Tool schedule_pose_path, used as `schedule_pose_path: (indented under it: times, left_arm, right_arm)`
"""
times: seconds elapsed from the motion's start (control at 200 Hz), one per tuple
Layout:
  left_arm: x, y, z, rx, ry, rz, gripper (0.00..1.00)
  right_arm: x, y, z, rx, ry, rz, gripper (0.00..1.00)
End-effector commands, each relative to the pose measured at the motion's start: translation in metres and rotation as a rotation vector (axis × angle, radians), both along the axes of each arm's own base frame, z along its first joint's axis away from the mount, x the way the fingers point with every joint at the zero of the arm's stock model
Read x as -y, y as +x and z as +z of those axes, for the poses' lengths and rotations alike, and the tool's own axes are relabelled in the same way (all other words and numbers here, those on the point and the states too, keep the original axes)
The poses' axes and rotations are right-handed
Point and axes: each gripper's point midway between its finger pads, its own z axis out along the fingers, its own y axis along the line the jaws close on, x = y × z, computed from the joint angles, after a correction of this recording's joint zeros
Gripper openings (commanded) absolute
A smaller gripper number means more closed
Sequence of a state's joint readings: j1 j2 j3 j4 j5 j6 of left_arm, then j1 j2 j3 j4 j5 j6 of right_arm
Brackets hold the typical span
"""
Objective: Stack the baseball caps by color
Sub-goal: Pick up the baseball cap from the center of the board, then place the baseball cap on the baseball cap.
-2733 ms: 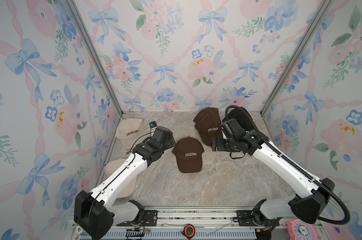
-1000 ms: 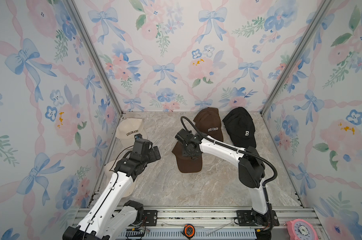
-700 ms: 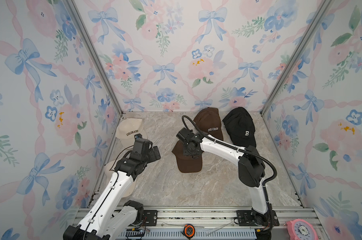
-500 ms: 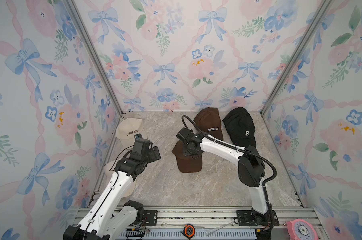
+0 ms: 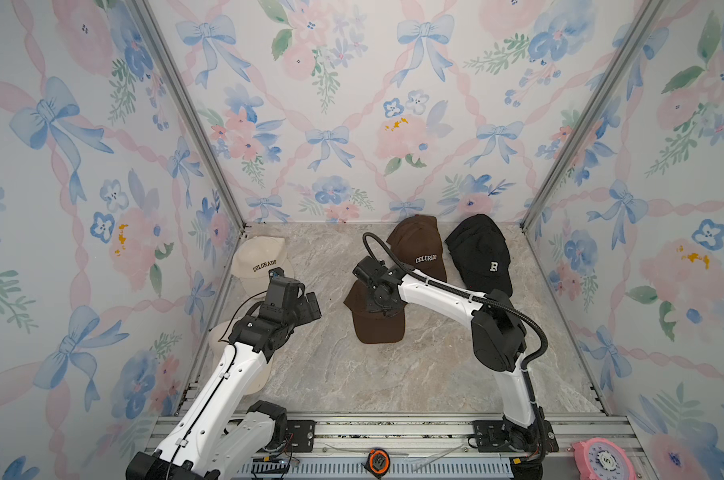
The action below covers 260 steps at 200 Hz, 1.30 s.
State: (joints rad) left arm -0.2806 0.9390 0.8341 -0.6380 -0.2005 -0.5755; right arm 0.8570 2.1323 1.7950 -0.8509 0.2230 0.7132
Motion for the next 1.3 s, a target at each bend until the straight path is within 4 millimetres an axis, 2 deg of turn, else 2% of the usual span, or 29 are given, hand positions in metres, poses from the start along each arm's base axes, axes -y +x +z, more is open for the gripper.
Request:
schedule_pose_path:
  times: [0.0, 0.22, 0.425, 0.59, 0.745, 0.88, 1.01, 1.155, 1.295]
  left_arm:
    - [-0.004, -0.001, 0.009, 0.024, 0.004, 0.009, 0.98]
    - [-0.005, 0.002, 0.012, 0.029, 0.011, 0.017, 0.98]
    - [-0.005, 0.008, 0.009, 0.009, 0.029, 0.012, 0.98]
    - [-0.006, 0.015, 0.014, 0.018, 0.047, 0.011, 0.98]
    - [-0.004, 0.025, 0.021, 0.038, 0.051, 0.005, 0.98]
    - [0.004, 0.037, 0.026, 0.049, 0.027, -0.013, 0.98]
    - [0.018, 0.050, 0.028, 0.051, -0.027, -0.038, 0.98]
    - [0.035, 0.066, 0.032, 0.059, -0.077, -0.072, 0.98]
    - [0.058, 0.080, 0.037, 0.067, -0.080, -0.118, 0.98]
  right_arm:
    - [0.006, 0.001, -0.010, -0.029, -0.022, -0.006, 0.00]
    - [0.007, -0.002, -0.003, -0.028, -0.019, 0.001, 0.00]
    - [0.012, -0.006, 0.014, -0.007, -0.004, 0.030, 0.00]
    - [0.017, -0.010, 0.036, 0.012, 0.009, 0.058, 0.00]
    - [0.028, -0.013, 0.064, 0.032, 0.011, 0.110, 0.00]
    - [0.050, -0.013, 0.088, 0.045, 0.008, 0.136, 0.00]
    - [0.081, -0.008, 0.107, 0.066, 0.009, 0.145, 0.00]
    - [0.123, 0.004, 0.113, 0.079, -0.009, 0.115, 0.00]
    - [0.153, 0.016, 0.118, 0.118, -0.015, 0.117, 0.00]
